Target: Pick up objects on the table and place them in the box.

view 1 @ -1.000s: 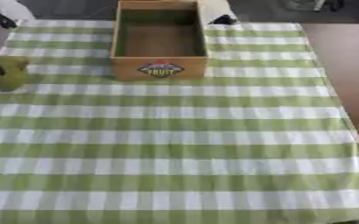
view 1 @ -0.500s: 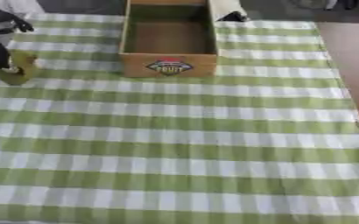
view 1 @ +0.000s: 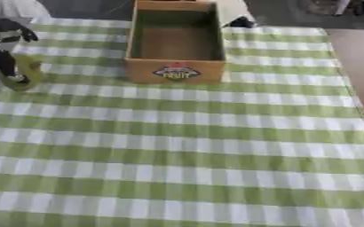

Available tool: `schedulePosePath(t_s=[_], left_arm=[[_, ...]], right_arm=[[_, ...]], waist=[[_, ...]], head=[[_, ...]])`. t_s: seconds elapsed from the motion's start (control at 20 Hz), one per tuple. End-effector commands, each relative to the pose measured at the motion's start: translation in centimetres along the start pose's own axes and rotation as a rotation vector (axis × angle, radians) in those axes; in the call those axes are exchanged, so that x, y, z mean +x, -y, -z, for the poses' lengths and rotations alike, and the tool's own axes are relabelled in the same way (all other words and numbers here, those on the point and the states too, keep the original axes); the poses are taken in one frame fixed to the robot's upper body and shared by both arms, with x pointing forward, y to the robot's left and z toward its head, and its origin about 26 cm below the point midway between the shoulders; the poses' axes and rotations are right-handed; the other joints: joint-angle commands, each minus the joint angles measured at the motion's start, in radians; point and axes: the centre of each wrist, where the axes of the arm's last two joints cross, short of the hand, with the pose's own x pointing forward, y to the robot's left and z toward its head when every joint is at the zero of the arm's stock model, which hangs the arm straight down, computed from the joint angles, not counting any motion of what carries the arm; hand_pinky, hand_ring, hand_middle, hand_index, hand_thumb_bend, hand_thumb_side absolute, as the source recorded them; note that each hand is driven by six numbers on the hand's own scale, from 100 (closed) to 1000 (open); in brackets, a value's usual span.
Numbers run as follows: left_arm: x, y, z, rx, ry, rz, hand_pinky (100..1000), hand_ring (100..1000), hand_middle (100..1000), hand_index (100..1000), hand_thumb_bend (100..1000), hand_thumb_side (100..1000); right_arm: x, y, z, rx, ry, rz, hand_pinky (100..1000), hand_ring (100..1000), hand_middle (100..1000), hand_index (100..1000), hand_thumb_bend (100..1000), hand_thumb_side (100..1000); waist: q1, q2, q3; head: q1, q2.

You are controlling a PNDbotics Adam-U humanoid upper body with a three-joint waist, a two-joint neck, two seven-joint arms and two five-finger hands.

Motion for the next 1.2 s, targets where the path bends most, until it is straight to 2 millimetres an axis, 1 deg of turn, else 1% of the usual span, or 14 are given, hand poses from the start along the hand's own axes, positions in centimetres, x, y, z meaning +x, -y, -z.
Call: schedulePosePath(t_s=[0.05, 0.2, 0.35, 0.55, 0.65, 0.7, 0.75, 0.85, 0.9, 0.95, 1.0, 1.1, 1.15, 1.2], left_arm=[[-1.35, -1.04, -0.74, -0.023, -0.077, 0.032, 891, 873, 762, 899, 687, 100], [-1.41, -0.96, -0.7, -0.075, -0.136, 0.08, 884, 869, 750, 891, 705, 100], [-1.35, -1.01, -0.68, -0.099, -0.151, 0.099, 867, 857, 733, 887, 681, 100], [-1.32, -0.89, -0.65, -0.122, -0.134, 0.093, 803, 809, 682, 864, 626, 100], [-1.35, -0.69, -0.63, -0.133, -0.116, 0.078, 708, 739, 609, 790, 542, 100], [-1.39, -0.59, -0.63, -0.139, -0.106, 0.069, 697, 730, 601, 782, 533, 100], [-1.41, -0.54, -0.65, -0.141, -0.097, 0.061, 627, 666, 543, 715, 461, 100], [-1.36, -0.57, -0.77, -0.127, -0.073, 0.046, 577, 612, 500, 659, 366, 100], [-1.31, -0.62, -0.87, -0.111, -0.064, 0.04, 573, 609, 498, 654, 355, 100], [-1.25, -0.64, -0.96, -0.092, -0.057, 0.036, 550, 590, 483, 618, 310, 100], [-1.2, -0.59, -1.04, -0.073, -0.052, 0.033, 543, 585, 478, 604, 306, 100], [-1.17, -0.46, -1.18, -0.035, -0.058, 0.038, 494, 546, 443, 514, 346, 100], [-1.12, -0.42, -1.24, -0.015, -0.062, 0.044, 450, 511, 411, 443, 376, 100], [-1.06, -0.41, -1.3, 0.002, -0.061, 0.045, 443, 503, 403, 435, 377, 100]], right_arm=[[0.4, 0.47, 0.7, 0.006, 0.031, -0.01, 926, 752, 629, 809, 100, 579], [0.41, 0.43, 0.7, 0.008, 0.031, -0.008, 926, 752, 629, 809, 100, 579], [0.39, 0.39, 0.66, 0.008, 0.03, -0.006, 926, 752, 629, 810, 100, 579], [0.41, 0.37, 0.64, 0.008, 0.03, -0.005, 927, 752, 629, 810, 100, 579], [0.41, 0.39, 0.62, 0.006, 0.029, -0.006, 927, 752, 629, 810, 100, 579], [0.41, 0.4, 0.61, 0.005, 0.028, -0.006, 927, 752, 629, 810, 100, 579], [0.41, 0.4, 0.59, 0.005, 0.028, -0.006, 927, 752, 629, 810, 100, 579], [0.41, 0.4, 0.57, 0.004, 0.027, -0.005, 927, 752, 629, 810, 100, 580], [0.41, 0.4, 0.55, 0.004, 0.026, -0.004, 928, 752, 629, 810, 100, 580], [0.4, 0.4, 0.53, 0.004, 0.025, -0.004, 928, 752, 628, 811, 100, 580], [0.39, 0.4, 0.5, 0.003, 0.024, -0.003, 928, 753, 628, 811, 100, 580], [0.36, 0.43, 0.46, 0.002, 0.022, -0.004, 928, 753, 628, 811, 100, 580], [0.36, 0.44, 0.45, 0.001, 0.021, -0.004, 928, 753, 628, 811, 100, 580], [0.35, 0.45, 0.44, 0.0, 0.021, -0.003, 929, 753, 628, 811, 100, 580]], waist=[[0.002, -0.017, 0.002], [0.001, -0.018, 0.004], [0.001, -0.019, 0.005], [0.002, -0.02, 0.005], [0.002, -0.02, 0.005], [0.002, -0.02, 0.005], [0.002, -0.02, 0.005], [0.002, -0.02, 0.005], [0.002, -0.019, 0.005], [0.003, -0.019, 0.005], [0.003, -0.019, 0.004], [0.003, -0.019, 0.003], [0.003, -0.02, 0.003], [0.002, -0.02, 0.002]], head=[[0.0, -0.009], [0.0, -0.008], [0.001, -0.009], [0.002, -0.01], [0.001, -0.009], [0.0, -0.008], [-0.001, -0.008], [-0.003, -0.007], [-0.003, -0.006], [-0.004, -0.006], [-0.005, -0.006], [-0.007, -0.005], [-0.008, -0.005], [-0.008, -0.005]])
